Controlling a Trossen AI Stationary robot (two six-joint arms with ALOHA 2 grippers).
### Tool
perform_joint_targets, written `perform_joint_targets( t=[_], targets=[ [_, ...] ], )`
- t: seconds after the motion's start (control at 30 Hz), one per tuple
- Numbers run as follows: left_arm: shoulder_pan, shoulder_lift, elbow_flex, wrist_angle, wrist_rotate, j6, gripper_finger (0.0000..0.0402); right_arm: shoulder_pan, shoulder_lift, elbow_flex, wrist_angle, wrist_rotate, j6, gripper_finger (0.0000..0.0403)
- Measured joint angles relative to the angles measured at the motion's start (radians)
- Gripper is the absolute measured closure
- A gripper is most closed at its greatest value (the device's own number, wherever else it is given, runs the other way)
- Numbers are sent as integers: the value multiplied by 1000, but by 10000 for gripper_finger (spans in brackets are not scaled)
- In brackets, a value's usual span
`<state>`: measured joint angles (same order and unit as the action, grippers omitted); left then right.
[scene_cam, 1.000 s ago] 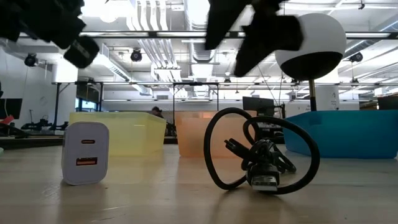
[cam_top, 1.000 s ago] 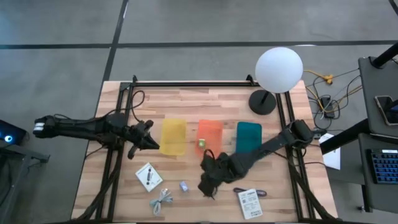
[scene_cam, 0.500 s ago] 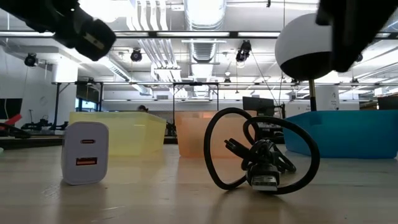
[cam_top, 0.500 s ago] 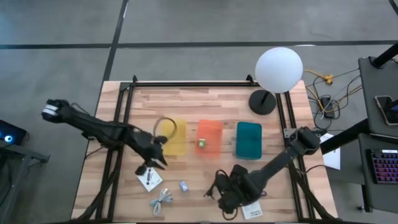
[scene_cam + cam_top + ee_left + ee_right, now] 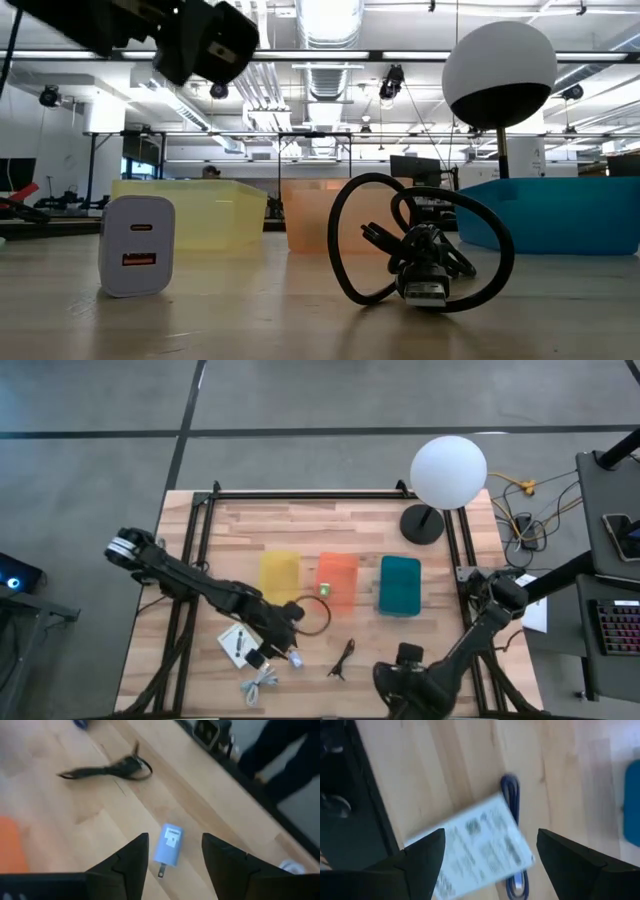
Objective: Pick and place items into bin
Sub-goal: Put the purple charger adapter into the orange bin
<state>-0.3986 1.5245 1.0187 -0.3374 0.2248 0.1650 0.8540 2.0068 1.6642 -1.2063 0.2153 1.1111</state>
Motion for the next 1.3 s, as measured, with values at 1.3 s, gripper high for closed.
perform_joint_targets(
  t=[1.3],
  targets=[
    [-50, 285, 101, -64, -117, 137, 271, 56, 0, -60, -11, 50, 94, 117]
  ],
)
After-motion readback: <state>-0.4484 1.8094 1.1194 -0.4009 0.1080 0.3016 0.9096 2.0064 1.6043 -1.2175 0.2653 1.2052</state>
